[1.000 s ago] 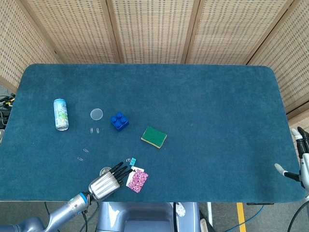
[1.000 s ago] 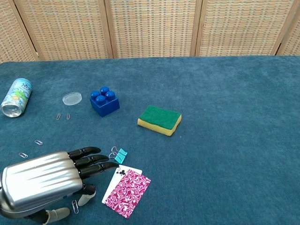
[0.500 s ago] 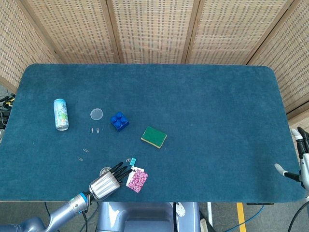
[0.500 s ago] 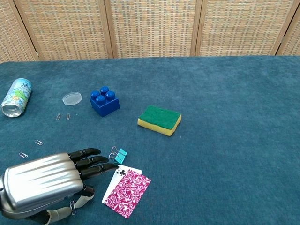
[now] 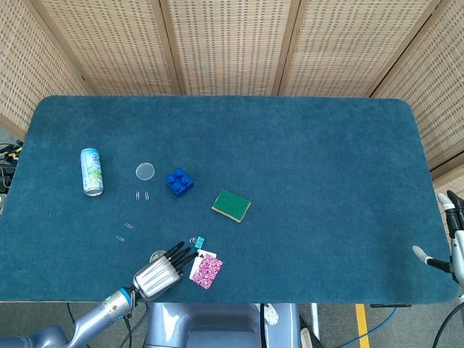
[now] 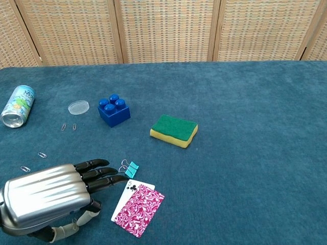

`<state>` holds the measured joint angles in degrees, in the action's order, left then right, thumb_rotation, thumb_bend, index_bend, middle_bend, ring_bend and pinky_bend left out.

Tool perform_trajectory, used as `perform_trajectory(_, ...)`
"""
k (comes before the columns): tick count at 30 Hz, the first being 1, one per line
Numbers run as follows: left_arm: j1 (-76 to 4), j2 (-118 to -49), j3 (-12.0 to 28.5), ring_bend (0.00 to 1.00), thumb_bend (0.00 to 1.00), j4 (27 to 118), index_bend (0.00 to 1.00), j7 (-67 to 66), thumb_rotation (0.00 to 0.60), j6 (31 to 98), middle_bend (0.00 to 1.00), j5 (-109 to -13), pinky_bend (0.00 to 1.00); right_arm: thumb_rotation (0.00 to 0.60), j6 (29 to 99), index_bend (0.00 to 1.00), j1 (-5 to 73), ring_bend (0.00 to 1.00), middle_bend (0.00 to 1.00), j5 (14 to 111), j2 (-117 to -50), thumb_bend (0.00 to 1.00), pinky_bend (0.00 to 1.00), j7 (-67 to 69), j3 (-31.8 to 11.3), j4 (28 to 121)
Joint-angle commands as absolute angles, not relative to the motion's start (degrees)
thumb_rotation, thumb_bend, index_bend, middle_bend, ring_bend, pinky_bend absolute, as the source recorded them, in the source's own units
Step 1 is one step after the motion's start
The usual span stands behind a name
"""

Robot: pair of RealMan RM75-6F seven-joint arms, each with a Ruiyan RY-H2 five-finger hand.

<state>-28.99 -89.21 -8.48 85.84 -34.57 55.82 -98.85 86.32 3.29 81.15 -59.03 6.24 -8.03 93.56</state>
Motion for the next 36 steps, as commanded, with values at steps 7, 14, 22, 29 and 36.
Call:
perform_trajectory(7, -29.17, -88.95, -8.57, 0.00, 0.47, 86.07, 0.65, -34.59, 0.600, 55.95, 0.00, -98.65, 0.00, 0.600, 86.29, 0.00, 3.30, 0.00, 0.00, 81.15, -59.04, 0.00, 0.00, 6.16, -8.01, 93.58)
perform_trajectory(14, -29.44, -87.78, -7.67, 0.00, 0.49, 87.94, 0.66, -33.56, 0.600, 57.95, 0.00, -99.24, 0.00, 0.600, 86.39, 0.00, 3.28, 0.00, 0.00, 81.12, -59.08, 0.00, 0.00, 6.13, -8.06, 93.58)
perform_trajectory(22, -29.96, -83.58, -5.60, 0.00, 0.50, 92.88, 0.66, -29.56, 0.600, 62.34, 0.00, -100.37, 0.00, 0.600, 86.45, 0.00, 3.24, 0.00, 0.00, 81.16, -59.09, 0.00, 0.00, 6.01, -8.02, 93.63)
perform_trajectory(29, -29.18, -80.11, -4.68, 0.00, 0.50, 93.12, 0.66, -26.36, 0.600, 64.29, 0.00, -98.46, 0.00, 0.600, 86.58, 0.00, 3.18, 0.00, 0.00, 81.30, -59.04, 0.00, 0.00, 5.88, -7.97, 93.81)
perform_trajectory(36, -28.53, -80.61, -4.98, 0.00, 0.50, 89.07, 0.66, -22.96, 0.600, 63.73, 0.00, -96.43, 0.00, 0.600, 86.62, 0.00, 3.14, 0.00, 0.00, 81.22, -59.06, 0.00, 0.00, 5.71, -7.96, 93.87)
